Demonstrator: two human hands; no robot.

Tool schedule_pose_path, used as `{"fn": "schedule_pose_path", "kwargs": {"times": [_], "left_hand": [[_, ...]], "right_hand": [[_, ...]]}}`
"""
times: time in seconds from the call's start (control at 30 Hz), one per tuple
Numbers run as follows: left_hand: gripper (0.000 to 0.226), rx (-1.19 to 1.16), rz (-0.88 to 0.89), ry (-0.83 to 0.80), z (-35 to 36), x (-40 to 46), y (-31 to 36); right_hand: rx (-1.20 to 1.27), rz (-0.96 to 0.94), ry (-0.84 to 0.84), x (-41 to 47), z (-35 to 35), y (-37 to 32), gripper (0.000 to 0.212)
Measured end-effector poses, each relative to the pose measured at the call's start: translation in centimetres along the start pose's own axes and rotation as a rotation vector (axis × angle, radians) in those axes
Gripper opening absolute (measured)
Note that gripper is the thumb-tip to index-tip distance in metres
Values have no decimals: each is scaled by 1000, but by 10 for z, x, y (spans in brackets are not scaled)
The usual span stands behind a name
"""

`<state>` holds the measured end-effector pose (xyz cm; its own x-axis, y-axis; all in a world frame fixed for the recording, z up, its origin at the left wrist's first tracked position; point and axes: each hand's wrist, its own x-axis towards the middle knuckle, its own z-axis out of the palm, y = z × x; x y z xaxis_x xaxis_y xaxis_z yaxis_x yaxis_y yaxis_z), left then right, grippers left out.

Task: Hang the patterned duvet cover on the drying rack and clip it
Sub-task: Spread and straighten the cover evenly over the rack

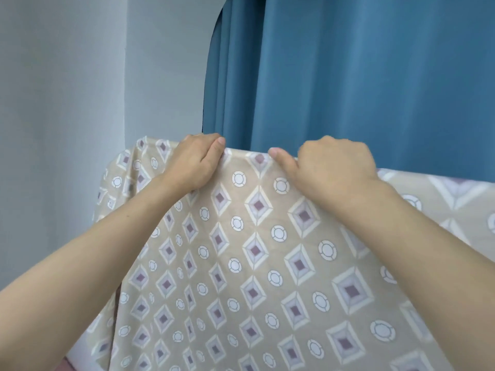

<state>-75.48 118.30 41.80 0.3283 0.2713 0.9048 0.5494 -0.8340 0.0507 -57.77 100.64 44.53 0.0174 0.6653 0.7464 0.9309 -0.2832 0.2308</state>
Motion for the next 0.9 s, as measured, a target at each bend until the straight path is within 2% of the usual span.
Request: {"fn": "schedule_pose_path", "kwargs": {"times": [0.07, 0.2, 0.27, 0.37, 0.47, 0.53, 0.6, 0.67, 0.77, 0.83, 0.9], "left_hand": [[43, 22, 64, -15, 1, 4, 12], [46, 80, 214, -89, 16, 16, 57], [48, 191, 232, 21, 26, 14, 69], [41, 156, 247, 252, 43, 8, 66], [37, 134, 275, 314, 52, 10, 63], [38, 167, 240, 250, 49, 14, 68], [46, 225, 133, 51, 39, 19, 75], [52, 225, 104, -118, 28, 28, 81], [58, -30, 86, -375, 14, 43, 100], [59, -86, 123, -396, 19, 44, 115], [58, -11, 154, -212, 32, 37, 125]], "right_hand": [[9, 68, -7, -4, -6, 13, 67], [-122, 160, 114, -12, 9, 15, 63], [-220, 175, 217, -13, 20, 17, 62], [-310, 165, 411, -20, 28, 20, 54], [-313, 117, 390, -29, 31, 33, 52], [-308, 229, 283, -40, 19, 47, 63], [-258, 329, 245, -47, 3, 61, 67], [-251, 411, 248, -48, -3, 68, 61], [-372, 393, 330, -44, 14, 65, 56], [-416, 345, 496, -43, 24, 64, 51], [-427, 287, 650, -45, 30, 72, 46]]}}
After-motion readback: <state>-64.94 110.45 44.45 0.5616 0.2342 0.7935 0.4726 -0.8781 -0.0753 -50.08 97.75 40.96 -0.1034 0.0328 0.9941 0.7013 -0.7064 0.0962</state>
